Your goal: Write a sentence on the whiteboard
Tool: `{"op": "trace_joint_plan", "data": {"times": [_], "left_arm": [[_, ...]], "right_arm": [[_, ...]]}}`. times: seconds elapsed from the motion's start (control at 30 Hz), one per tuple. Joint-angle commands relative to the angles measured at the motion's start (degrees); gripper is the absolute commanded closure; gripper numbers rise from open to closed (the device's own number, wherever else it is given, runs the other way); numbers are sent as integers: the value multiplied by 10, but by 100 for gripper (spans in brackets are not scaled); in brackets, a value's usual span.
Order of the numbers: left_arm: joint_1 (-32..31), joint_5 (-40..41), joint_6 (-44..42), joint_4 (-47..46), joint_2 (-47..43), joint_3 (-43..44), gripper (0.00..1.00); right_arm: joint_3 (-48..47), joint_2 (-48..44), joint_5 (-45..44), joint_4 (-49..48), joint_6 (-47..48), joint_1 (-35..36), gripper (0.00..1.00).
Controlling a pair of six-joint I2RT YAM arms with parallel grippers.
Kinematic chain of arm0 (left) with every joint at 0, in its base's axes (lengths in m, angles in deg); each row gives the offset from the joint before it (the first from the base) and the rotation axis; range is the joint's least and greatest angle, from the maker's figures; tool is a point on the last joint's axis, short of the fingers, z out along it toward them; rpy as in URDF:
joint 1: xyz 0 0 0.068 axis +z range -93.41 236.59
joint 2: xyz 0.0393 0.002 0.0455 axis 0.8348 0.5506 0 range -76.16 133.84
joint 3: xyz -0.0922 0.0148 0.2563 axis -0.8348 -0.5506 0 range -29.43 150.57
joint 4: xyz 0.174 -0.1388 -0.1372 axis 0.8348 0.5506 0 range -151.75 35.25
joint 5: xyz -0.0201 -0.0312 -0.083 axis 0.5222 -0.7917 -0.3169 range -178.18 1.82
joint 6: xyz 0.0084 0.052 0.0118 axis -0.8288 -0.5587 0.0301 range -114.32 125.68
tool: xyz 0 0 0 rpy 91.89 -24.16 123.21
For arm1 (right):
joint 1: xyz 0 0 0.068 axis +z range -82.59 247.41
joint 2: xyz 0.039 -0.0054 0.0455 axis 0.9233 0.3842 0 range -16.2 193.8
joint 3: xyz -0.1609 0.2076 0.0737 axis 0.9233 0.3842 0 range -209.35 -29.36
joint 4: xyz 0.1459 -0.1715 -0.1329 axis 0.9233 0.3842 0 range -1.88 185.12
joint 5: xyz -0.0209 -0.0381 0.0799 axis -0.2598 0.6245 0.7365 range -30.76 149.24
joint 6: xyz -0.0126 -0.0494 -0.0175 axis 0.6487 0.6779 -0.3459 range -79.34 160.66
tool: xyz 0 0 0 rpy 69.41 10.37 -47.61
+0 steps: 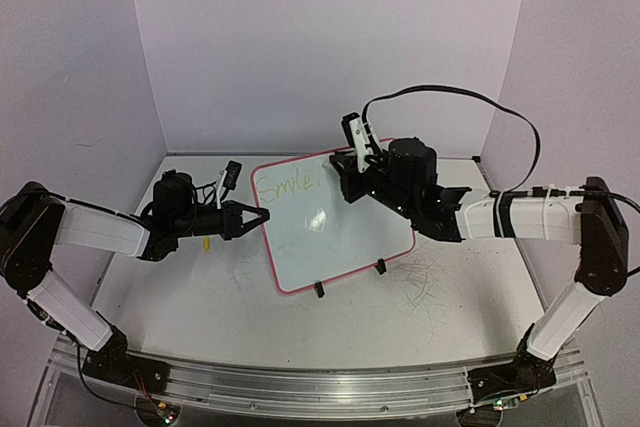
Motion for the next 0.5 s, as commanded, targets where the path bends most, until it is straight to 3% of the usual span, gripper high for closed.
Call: {"op": "trace_joint_plan", "data": {"times": [0.0, 0.47], "left_arm": [[-5, 16, -40, 22, -6, 8, 100], [-5, 13, -38, 22, -3, 10, 100]], "right_arm": [[-10, 6, -16, -18, 2, 2, 100], [61, -33, -17, -5, -29, 13, 100]]}}
